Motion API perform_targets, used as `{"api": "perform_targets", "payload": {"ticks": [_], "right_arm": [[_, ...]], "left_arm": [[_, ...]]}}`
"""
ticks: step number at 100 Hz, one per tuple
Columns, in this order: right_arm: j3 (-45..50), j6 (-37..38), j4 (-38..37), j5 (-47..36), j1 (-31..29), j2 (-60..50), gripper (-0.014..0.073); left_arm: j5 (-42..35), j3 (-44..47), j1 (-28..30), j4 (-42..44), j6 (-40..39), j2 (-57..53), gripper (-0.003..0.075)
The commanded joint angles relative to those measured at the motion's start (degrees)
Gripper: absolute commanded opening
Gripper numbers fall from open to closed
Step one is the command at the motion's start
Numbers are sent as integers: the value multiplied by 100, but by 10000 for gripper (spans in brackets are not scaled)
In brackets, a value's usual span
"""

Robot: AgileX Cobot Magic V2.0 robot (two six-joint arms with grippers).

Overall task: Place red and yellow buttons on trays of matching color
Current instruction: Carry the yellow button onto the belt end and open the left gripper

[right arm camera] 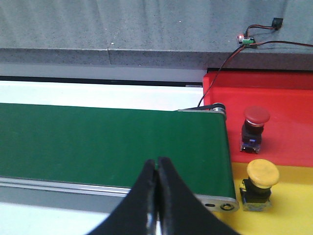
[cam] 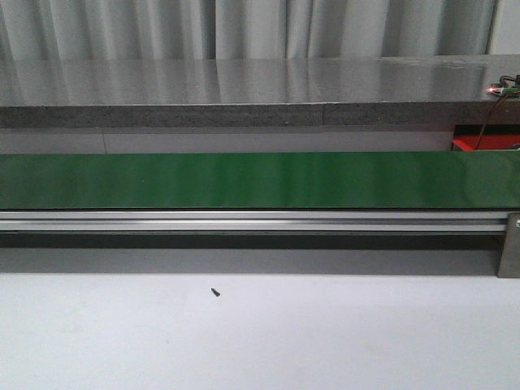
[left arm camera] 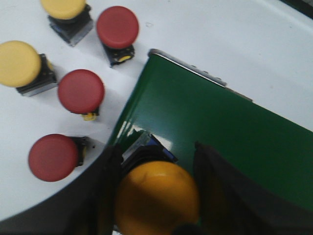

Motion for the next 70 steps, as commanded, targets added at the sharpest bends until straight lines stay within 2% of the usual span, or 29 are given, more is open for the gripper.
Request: {"api": "perform_targets", "payload": {"ticks": [1,33,40,47,62,70], "right_arm": [[-161,-14,130,-400,0,-5,-122],[-161,-14,136,-412,0,-5,-122],[-161,-14,136,-412,0,-5,-122],[-161,-14,136,-412,0,-5,-122],[-161,-14,136,-412,0,-5,-122],[-161,-14,136,-412,0,-5,-122]], "left_arm": [[-209,-145,-188,-58,18,-211,158],[-25,-145,-374,-235,18,254,160],[-25,-145,-374,-247,18,252,179],[-37,-169,-374,-259,88,252,257],[-48,-169,-374,-385,316,190,507],[-37,-178,-374,-385,359,125,553]]}}
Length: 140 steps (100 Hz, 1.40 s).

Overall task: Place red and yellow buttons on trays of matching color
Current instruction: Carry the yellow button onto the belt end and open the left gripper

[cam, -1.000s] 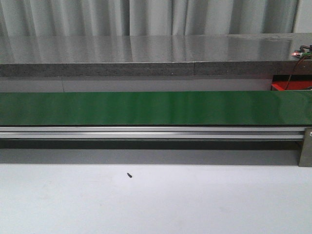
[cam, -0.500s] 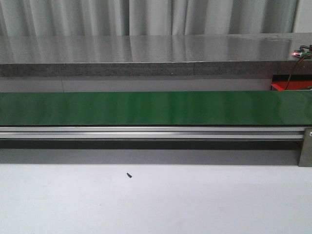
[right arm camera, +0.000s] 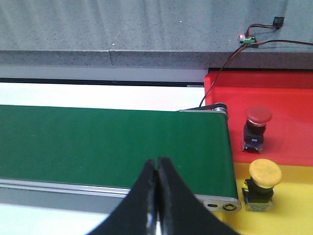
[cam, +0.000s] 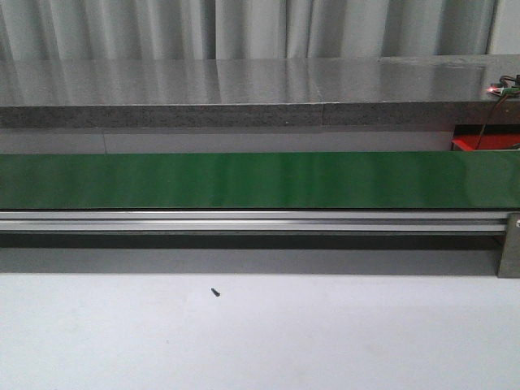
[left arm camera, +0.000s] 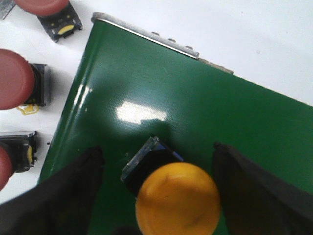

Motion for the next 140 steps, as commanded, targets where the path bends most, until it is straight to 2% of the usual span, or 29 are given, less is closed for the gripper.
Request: {"api": "perform_targets", "payload": {"ticks": [1,18,37,83,99,131,140], "right_arm": [[-161,-24,82,-412,0,-5,-122],[-161,-24,82,-418,0,-5,-122],[-161,-24,82,-442,0,-5,-122],[-161,-24,105,-457,0,-5,-122],[-161,-24,104,-452,0,-5,-122],[-161,-24,104,-452,0,-5,-122],[-161,-24,104,-452,0,-5,-122]], "left_arm": [[-116,-178,-32,-152,109,-397,553],[-555,-178,-17,-159,187,-791,531],[-773,-178,373,-78,139,-1016,523],[-1019,-178,1453,190,-718,-301,514],[-1112,-178,1565,190,-740,39,514],[-1838,-178,1568,-190,-761,473,514],[-2013,-178,1578,-190,-976,585,514]]}}
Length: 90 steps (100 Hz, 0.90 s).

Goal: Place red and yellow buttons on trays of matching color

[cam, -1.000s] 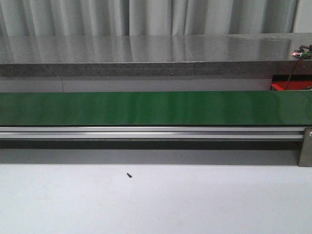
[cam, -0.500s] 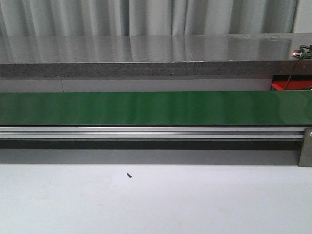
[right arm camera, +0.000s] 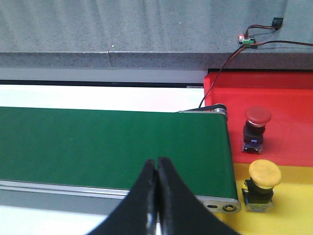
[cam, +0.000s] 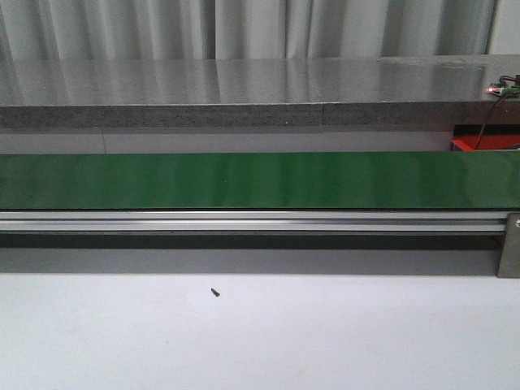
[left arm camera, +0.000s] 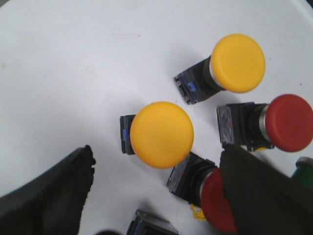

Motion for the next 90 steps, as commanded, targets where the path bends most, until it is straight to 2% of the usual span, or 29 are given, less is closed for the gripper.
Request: {"api": "perform_targets", "payload": {"ticks": [1,44,50,58,73,90], "right_arm": [[-161,-24,82,-428,0,-5,-122],[-161,-24,93,-428,0,-5,-122],[-161,-24,93,-423,0,-5,-122],[-161,-24,93,-423,0,-5,-122],[-161,-24,93,-423,0,-5,-122],[-161,-24,93,-423,0,-5,-122]], "left_arm": [[-422,-173,23,-135,-243,-199,514],[-935,-173,23,-432,-310,85,507],[-960,-173,23,-442,-310,85,473],[-965,-173,23,-442,-310,85,379],[-965,-173,23,-442,-310,85,260],[-989,-173,23,-442,-310,85,169]]}}
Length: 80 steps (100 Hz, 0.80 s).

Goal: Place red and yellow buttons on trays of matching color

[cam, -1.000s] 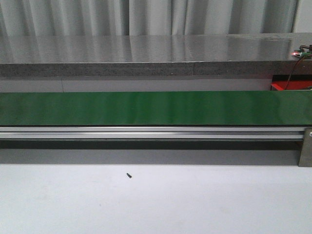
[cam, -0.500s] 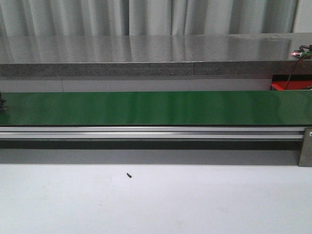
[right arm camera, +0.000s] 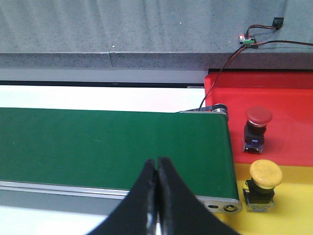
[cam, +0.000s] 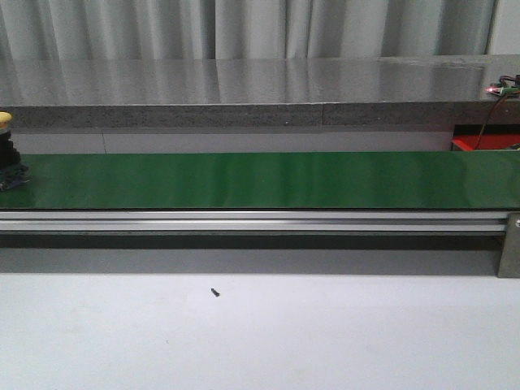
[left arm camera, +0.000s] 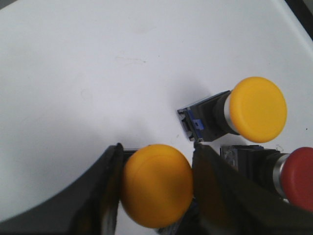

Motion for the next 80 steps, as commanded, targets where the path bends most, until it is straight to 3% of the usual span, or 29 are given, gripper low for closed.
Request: {"api": "perform_targets", "payload": {"ticks": [1,56,80], "right_arm": [[-161,-24,71,-423,0,-5,-122],[-161,-24,71,-423,0,-5,-122],[-161,-24,71,-428,0,-5,-122]], "left_arm": [[-255,-173,23,-102,-62,-317,167],[686,-173,252,-112,507,-1693,156],[1157,-173,85,-949,1252,-2084,156]]}}
